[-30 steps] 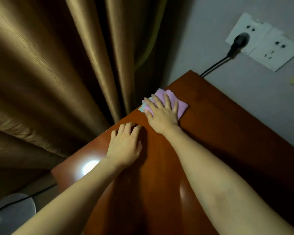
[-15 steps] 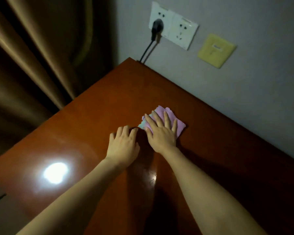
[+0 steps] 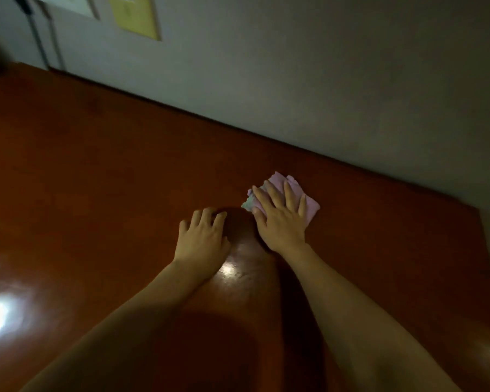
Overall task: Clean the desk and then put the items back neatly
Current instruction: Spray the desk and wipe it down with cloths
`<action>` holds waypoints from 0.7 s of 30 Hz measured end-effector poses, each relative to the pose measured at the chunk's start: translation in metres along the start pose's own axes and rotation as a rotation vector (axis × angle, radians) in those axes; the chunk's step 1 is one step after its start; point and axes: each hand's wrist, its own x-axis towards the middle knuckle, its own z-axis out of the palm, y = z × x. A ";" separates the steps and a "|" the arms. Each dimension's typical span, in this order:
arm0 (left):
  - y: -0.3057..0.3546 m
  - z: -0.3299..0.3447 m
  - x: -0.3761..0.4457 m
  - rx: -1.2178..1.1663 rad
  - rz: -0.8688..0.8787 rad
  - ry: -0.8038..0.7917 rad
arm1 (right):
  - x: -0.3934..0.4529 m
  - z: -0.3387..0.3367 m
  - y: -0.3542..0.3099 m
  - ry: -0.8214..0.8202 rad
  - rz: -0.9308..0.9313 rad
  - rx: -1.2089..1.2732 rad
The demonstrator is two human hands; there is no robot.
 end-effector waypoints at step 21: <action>0.316 0.103 -0.014 0.118 0.336 -0.050 | -0.170 -0.018 0.355 0.027 0.341 0.090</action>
